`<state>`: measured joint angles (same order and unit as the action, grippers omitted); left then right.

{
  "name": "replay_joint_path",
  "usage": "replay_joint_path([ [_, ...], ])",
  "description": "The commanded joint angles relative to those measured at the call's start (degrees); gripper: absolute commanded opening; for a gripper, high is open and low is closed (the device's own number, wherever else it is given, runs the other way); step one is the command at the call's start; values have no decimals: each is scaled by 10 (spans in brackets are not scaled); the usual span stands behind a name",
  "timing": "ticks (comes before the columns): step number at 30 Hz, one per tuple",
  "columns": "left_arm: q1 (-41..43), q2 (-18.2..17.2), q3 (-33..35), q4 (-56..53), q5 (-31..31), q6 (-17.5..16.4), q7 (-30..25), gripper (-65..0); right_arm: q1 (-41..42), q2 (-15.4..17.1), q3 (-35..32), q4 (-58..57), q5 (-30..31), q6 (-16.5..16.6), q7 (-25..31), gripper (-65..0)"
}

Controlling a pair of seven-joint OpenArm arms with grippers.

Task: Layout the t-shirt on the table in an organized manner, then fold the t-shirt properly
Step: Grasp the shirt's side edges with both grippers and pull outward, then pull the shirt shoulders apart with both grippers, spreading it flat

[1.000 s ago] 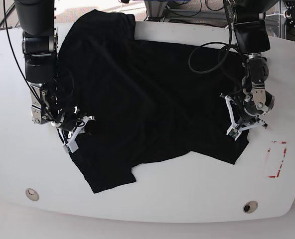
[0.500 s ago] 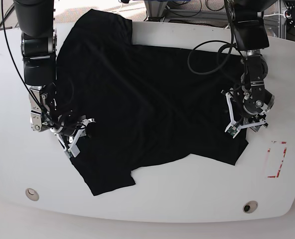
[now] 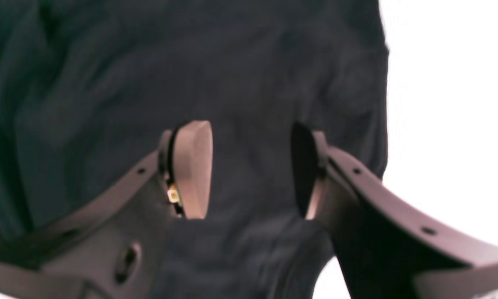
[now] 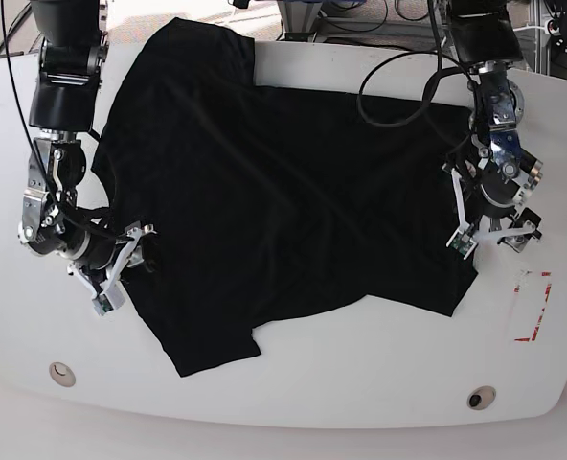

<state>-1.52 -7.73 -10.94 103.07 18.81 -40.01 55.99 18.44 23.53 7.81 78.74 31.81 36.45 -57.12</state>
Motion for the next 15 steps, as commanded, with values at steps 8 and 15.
replay_joint_path([
  [8, 83, -13, -2, 52, 0, 0, 21, -144, -88, -26, 60, 145, 8, 2, -31, -350],
  [15, 118, -10, -40, 61, 0, 0, 19, -144, -135, -30, 61, 156, 10, 2, -31, -350],
])
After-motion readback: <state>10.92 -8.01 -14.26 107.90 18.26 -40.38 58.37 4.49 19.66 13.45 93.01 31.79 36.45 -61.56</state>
